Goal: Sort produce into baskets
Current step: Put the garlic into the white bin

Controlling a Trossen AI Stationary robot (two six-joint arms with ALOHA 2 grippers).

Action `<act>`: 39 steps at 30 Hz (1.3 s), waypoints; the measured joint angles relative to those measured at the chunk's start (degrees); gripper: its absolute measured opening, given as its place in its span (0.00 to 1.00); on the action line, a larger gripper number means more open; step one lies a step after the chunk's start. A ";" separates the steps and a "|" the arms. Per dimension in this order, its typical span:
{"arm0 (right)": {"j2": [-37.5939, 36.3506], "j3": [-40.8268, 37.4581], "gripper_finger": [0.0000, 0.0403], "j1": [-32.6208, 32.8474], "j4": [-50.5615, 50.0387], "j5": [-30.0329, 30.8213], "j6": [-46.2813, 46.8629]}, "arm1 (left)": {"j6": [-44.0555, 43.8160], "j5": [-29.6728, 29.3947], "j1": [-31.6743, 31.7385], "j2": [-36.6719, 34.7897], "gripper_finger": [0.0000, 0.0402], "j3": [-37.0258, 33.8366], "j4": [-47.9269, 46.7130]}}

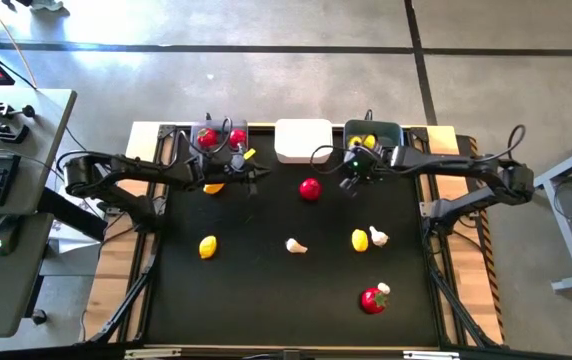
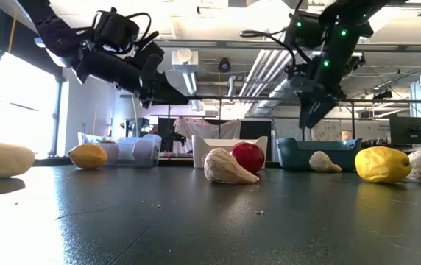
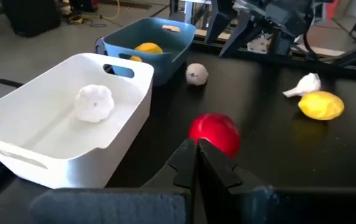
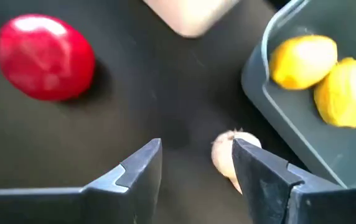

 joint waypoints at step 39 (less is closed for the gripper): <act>0.10 5.15 0.47 15.58 -33.73 -30.41 27.57 | 9.54 -0.41 4.88 -2.01 0.00 0.04 -1.84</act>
